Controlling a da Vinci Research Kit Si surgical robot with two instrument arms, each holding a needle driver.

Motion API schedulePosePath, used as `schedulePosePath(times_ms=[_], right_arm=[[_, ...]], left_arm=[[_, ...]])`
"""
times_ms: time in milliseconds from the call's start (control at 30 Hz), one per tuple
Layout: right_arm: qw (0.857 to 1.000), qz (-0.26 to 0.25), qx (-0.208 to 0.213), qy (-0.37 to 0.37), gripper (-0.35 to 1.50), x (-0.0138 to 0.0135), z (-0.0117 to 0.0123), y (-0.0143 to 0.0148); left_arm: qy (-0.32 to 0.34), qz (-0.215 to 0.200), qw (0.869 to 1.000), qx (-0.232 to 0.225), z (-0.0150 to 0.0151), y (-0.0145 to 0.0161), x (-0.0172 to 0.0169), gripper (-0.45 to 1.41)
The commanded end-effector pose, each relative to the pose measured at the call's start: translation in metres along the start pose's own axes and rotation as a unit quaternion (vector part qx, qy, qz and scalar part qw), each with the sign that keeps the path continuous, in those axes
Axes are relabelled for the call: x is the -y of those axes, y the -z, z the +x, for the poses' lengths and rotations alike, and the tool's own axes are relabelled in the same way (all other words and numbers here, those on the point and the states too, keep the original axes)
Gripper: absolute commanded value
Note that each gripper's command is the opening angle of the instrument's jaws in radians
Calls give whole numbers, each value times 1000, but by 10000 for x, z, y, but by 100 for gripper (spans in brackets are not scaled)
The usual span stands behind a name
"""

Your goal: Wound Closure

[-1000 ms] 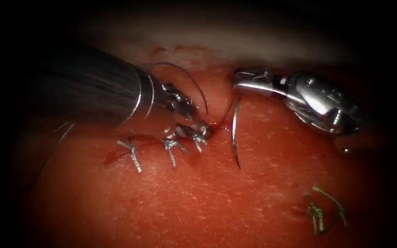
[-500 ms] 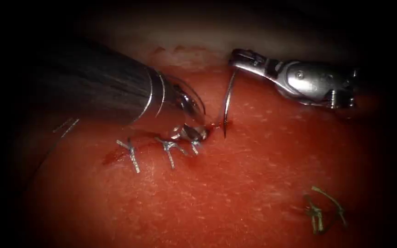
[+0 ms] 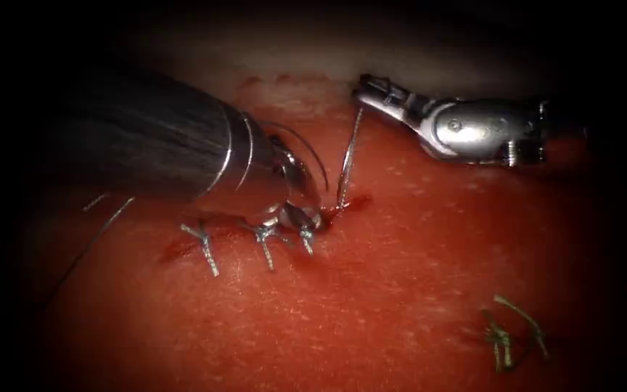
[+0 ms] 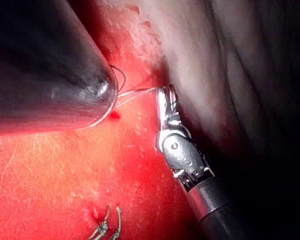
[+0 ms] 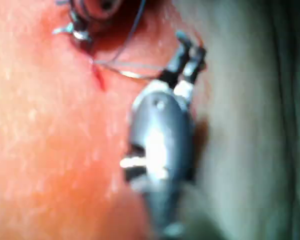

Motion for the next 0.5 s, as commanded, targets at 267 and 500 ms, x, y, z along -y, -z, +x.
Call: schedulePosePath(times_ms=[267,500], right_arm=[[1000,14,7,24,-35,14,-5,6],[998,42,-2,46,-35,23,-1,10]], left_arm=[[-4,-3,1000,-3,-1,-7,1,-30],[-7,-4,1000,-2,-4,-5,2,-29]])
